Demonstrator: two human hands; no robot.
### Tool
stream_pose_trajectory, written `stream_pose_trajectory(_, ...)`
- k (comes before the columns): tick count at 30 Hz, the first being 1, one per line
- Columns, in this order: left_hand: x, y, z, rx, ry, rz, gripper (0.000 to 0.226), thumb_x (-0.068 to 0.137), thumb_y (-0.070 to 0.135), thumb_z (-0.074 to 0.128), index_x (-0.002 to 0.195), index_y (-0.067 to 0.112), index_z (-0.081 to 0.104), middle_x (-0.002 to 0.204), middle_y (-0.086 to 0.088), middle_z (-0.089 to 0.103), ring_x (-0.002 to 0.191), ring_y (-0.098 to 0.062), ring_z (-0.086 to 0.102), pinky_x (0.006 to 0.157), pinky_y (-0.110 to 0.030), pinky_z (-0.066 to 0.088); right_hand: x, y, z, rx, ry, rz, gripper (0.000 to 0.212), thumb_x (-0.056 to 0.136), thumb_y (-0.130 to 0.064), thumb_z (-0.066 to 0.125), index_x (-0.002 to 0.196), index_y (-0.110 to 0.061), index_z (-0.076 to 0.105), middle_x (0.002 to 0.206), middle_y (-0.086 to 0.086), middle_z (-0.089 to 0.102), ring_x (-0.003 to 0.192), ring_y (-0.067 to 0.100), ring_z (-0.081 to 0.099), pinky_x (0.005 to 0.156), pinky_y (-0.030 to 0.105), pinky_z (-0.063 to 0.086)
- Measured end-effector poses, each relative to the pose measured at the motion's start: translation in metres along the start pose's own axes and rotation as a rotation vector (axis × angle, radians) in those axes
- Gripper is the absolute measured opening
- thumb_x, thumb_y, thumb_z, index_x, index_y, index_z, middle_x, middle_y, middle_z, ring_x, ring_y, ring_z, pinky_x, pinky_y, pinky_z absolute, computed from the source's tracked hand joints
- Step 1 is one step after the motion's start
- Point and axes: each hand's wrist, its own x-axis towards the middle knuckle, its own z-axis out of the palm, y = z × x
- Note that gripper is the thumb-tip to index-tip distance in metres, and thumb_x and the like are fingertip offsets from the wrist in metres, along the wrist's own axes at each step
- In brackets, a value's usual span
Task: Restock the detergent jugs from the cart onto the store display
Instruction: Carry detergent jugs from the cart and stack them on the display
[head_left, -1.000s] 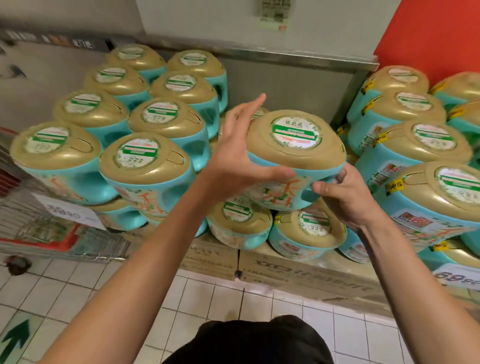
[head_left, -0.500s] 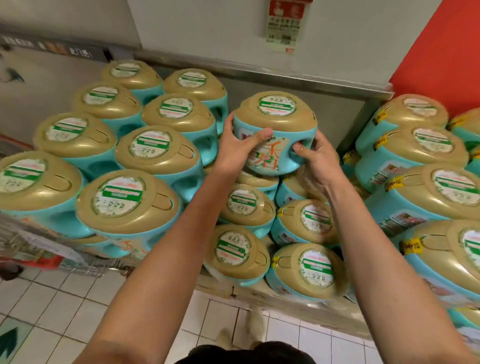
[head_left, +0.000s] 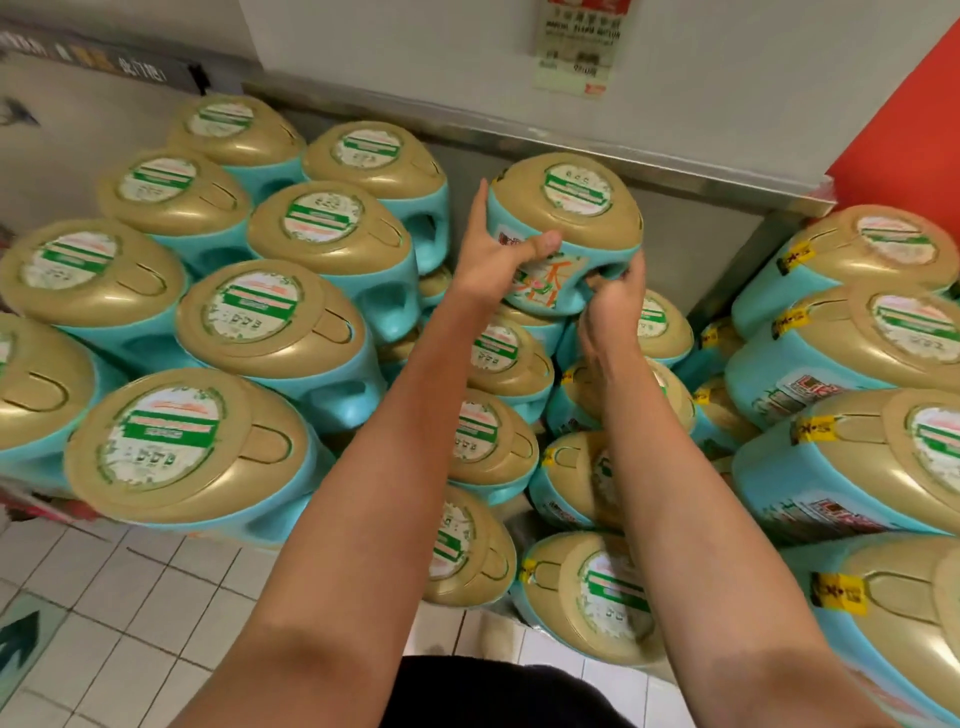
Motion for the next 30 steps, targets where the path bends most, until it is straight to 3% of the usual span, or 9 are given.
stream_pose_trajectory(2,0.000,-0.006,-0.003,-0.045,0.037,0.027,0.118,0.080,-0.002,0.085,0.167,0.021,0.009,0.135,0.004,0.062,0.101,-0.001,0.072,0.075,-0.022,0.060,0.001,0.001,0.004,-0.071,-0.019,-0.020,0.060,0.085,0.018,0.046,0.130,-0.018,0.061,0.121,0.013,0.071,0.115,0.030,0.069,0.104,0.056,0.056)
stream_pose_trajectory(4,-0.005,-0.012,-0.003,-0.082,0.111,0.076,0.112,0.085,-0.004,0.080,0.168,0.018,0.008,0.147,-0.005,0.056,0.114,-0.010,0.069,0.083,-0.027,0.062,-0.002,0.003,0.009,-0.132,-0.066,-0.029,0.059,0.086,0.014,0.048,0.123,-0.030,0.060,0.120,0.007,0.070,0.117,0.027,0.068,0.106,0.054,0.055)
stream_pose_trajectory(8,-0.018,-0.021,0.003,0.031,0.219,0.209,0.099,0.095,0.008,0.075,0.167,0.011,0.007,0.169,-0.014,0.024,0.151,-0.028,0.038,0.120,-0.047,0.040,0.000,0.006,0.013,-0.206,-0.104,-0.046,0.056,0.088,0.018,0.044,0.127,-0.020,0.057,0.119,0.011,0.069,0.112,0.024,0.070,0.099,0.046,0.060)
stream_pose_trajectory(10,-0.024,-0.023,0.009,0.183,0.316,0.286,0.092,0.097,0.015,0.073,0.165,0.004,0.012,0.169,-0.017,0.017,0.154,-0.027,0.030,0.126,-0.037,0.029,0.003,0.006,0.016,-0.204,-0.126,-0.062,0.051,0.090,0.019,0.043,0.128,-0.014,0.056,0.123,0.020,0.068,0.116,0.032,0.069,0.101,0.048,0.059)
stream_pose_trajectory(17,-0.037,-0.024,0.005,0.326,0.416,0.302,0.078,0.100,0.017,0.070,0.162,0.001,0.026,0.161,-0.018,0.026,0.137,-0.013,0.040,0.098,0.007,0.026,0.002,0.007,0.018,-0.296,-0.124,-0.037,0.049,0.089,0.013,0.044,0.128,-0.015,0.054,0.124,0.014,0.067,0.113,0.024,0.067,0.102,0.044,0.057)
stream_pose_trajectory(21,-0.065,-0.024,-0.003,0.477,0.453,0.225,0.066,0.099,0.010,0.067,0.155,-0.001,0.035,0.153,-0.021,0.038,0.139,-0.029,0.046,0.098,-0.001,0.024,-0.007,0.004,0.012,-0.290,0.017,0.011,0.057,0.088,0.011,0.047,0.141,-0.010,0.046,0.128,0.013,0.062,0.106,0.017,0.064,0.089,0.031,0.056)
stream_pose_trajectory(25,-0.115,-0.018,0.002,0.523,0.298,0.240,0.051,0.095,-0.002,0.063,0.144,0.000,0.049,0.139,-0.019,0.052,0.126,-0.031,0.057,0.107,-0.023,0.045,-0.055,-0.009,0.000,-0.311,0.204,-0.053,0.045,0.089,0.000,0.047,0.132,-0.011,0.047,0.122,0.021,0.061,0.110,0.030,0.063,0.102,0.046,0.052)
stream_pose_trajectory(27,-0.143,-0.012,0.000,0.515,0.186,0.267,0.048,0.095,-0.002,0.061,0.142,0.005,0.052,0.135,-0.014,0.056,0.120,-0.028,0.060,0.104,-0.036,0.050,-0.102,-0.008,-0.004,-0.321,0.145,-0.113,0.037,0.088,-0.006,0.049,0.124,-0.014,0.047,0.105,0.019,0.063,0.094,0.026,0.062,0.092,0.045,0.053)
stream_pose_trajectory(30,-0.194,-0.002,-0.017,0.480,0.050,0.296,0.043,0.095,0.001,0.061,0.136,0.014,0.058,0.126,-0.003,0.061,0.114,-0.019,0.064,0.090,-0.023,0.054,-0.182,-0.002,-0.012,-0.283,0.049,-0.125,0.032,0.088,-0.010,0.054,0.119,-0.016,0.053,0.088,0.001,0.058,0.076,0.014,0.055,0.075,0.039,0.049)
